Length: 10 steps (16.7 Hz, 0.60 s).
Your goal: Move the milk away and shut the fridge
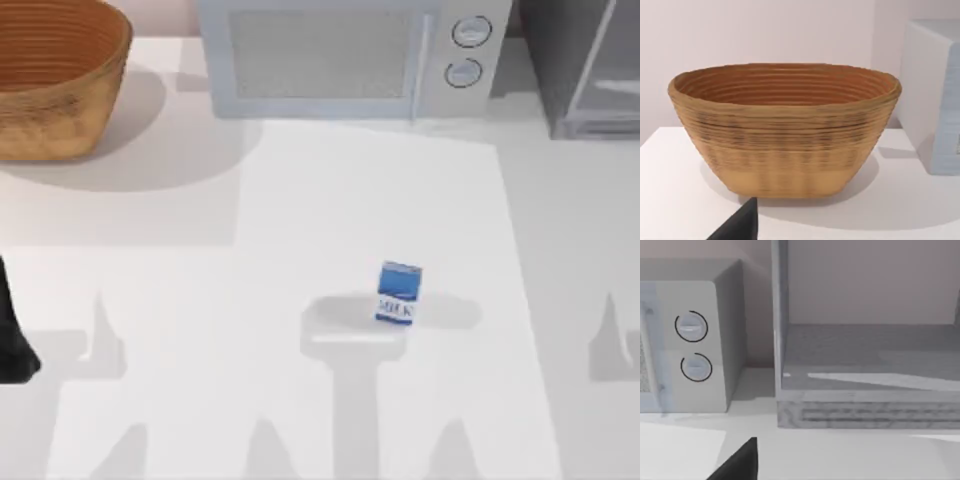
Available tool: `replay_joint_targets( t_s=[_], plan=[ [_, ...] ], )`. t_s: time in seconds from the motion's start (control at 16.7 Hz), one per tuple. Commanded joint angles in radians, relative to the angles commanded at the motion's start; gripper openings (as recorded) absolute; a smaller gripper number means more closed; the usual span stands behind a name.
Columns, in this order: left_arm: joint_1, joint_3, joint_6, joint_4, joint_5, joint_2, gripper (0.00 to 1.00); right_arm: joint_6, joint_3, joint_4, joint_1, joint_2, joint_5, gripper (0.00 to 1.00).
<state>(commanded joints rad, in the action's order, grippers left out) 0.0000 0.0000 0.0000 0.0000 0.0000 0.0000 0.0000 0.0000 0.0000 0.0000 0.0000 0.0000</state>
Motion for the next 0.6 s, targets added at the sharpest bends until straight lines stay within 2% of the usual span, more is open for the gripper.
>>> replay_joint_targets(
  t_s=[0.18, 0.3, 0.6],
  plan=[
    [0.0, 0.0, 0.0, 0.0, 0.0, 0.0, 1.0, 0.001, 0.001, 0.013, 0.014, 0.013, 0.013, 1.0],
    [0.0, 0.0, 0.0, 0.0, 0.0, 0.0, 1.0, 0.001, 0.004, 0.064, 0.069, 0.064, 0.069, 1.0],
    [0.0, 0.0, 0.0, 0.0, 0.0, 0.0, 1.0, 0.002, 0.013, 0.29, 0.352, 0.299, 0.352, 1.0]
  ],
)
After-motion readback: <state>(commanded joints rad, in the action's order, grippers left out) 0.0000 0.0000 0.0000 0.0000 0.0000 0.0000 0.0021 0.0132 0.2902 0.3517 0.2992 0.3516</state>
